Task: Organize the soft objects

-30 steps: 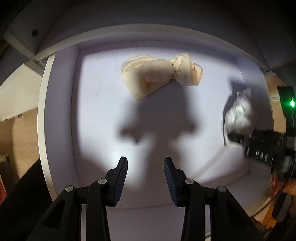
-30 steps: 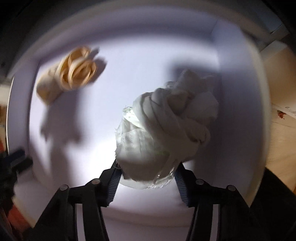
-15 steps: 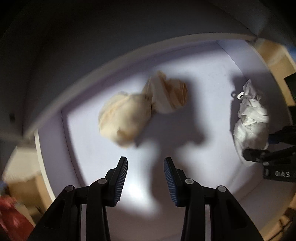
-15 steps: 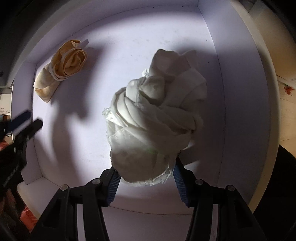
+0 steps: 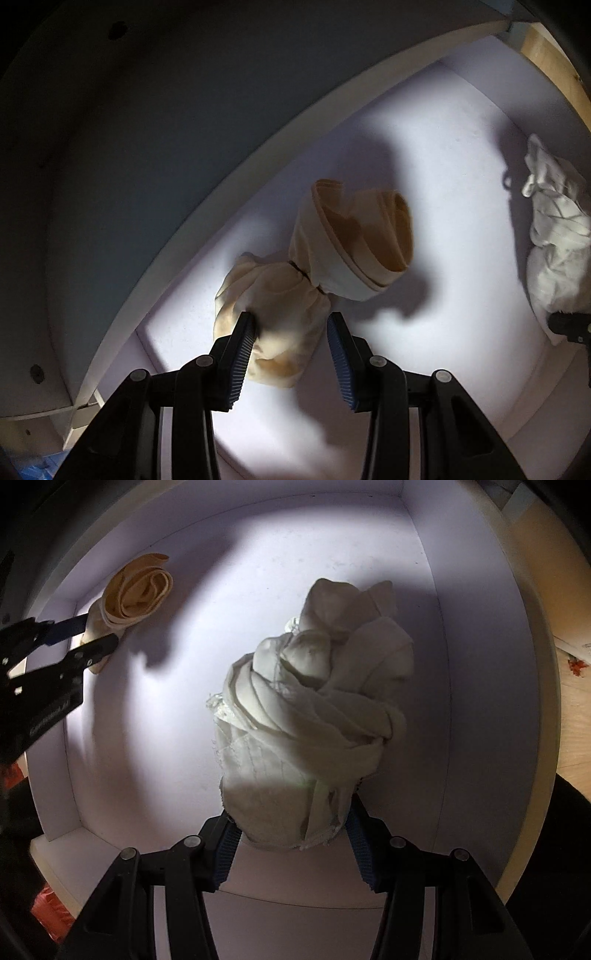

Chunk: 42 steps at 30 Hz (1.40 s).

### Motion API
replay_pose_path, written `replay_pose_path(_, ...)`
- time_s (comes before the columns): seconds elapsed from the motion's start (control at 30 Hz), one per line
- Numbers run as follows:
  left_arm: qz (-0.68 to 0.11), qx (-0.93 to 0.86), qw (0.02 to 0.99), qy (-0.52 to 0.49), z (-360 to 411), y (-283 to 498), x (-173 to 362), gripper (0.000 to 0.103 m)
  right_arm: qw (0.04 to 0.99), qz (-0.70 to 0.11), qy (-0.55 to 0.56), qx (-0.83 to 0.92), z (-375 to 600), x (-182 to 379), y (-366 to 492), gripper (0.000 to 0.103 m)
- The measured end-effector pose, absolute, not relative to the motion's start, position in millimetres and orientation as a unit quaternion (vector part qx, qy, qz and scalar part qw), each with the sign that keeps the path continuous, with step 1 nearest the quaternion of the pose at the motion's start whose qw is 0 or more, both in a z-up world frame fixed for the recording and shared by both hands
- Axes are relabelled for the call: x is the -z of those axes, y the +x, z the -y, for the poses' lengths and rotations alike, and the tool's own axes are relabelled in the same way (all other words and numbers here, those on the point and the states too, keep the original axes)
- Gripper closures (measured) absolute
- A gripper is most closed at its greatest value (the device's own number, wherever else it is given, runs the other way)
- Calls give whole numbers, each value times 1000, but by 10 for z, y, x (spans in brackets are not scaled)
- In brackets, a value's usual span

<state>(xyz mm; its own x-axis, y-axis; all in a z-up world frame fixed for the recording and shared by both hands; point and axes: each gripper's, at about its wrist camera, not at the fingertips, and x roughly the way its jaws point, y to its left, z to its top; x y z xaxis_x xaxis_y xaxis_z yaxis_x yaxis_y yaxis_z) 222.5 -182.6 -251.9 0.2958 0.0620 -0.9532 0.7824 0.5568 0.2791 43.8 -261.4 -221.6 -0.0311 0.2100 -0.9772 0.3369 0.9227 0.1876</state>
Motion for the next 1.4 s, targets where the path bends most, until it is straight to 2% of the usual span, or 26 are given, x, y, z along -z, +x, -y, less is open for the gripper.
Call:
replay_pose_path(0.23, -595, 270, 669, 355, 1729, 2171, 2610, 62, 669, -717, 190, 49, 2610, 2193, 426, 47)
replay_pose_path(0.37, -651, 281, 641, 295, 1627, 1959, 2603, 62, 668, -717, 192, 51, 2613, 2220, 430, 47)
replay_pose_path(0.43, -637, 274, 658, 292, 1625, 1896, 2516, 62, 668, -717, 193, 52, 2615, 2233, 437, 47)
replay_pose_path(0.57, -556, 275, 692, 369, 1802, 1875, 2361, 62, 668, -716, 195, 53, 2620, 2235, 426, 47)
replay_pose_path(0.63, -548, 260, 710, 357, 1876, 2006, 2338, 61, 668, -715, 200, 53, 2639, 2240, 412, 47)
replay_pose_path(0.73, -558, 252, 724, 319, 1939, 2215, 2374, 52, 667, -714, 205, 53, 2663, 2244, 408, 47)
replay_pose_path(0.77, -560, 252, 722, 318, 1957, 2252, 2407, 42, 667, -715, 205, 53, 2665, 2247, 408, 47)
replay_pose_path(0.8, -560, 255, 720, 321, 1968, 2278, 2442, 37, 667, -715, 204, 54, 2669, 2252, 408, 47)
replay_pose_path(0.97, -572, 250, 710, 327, 2046, 2360, 2652, 37, 667, -715, 203, 53, 2675, 2267, 404, 46)
replay_pose_path(1.03, -578, 249, 710, 316, 1962, 2270, 2655, 45, 667, -715, 202, 54, 2673, 2259, 405, 46)
replay_pose_path(1.07, -580, 247, 710, 314, 1934, 2260, 2656, 57, 667, -716, 201, 55, 2657, 2261, 409, 46)
replay_pose_path(1.1, -586, 245, 709, 307, 1875, 2242, 2647, 59, 667, -716, 201, 55, 2654, 2262, 409, 46)
replay_pose_path(1.4, -664, 207, 680, 230, 1372, 1906, 2719, 61, 666, -719, 191, 56, 2590, 2291, 424, 43)
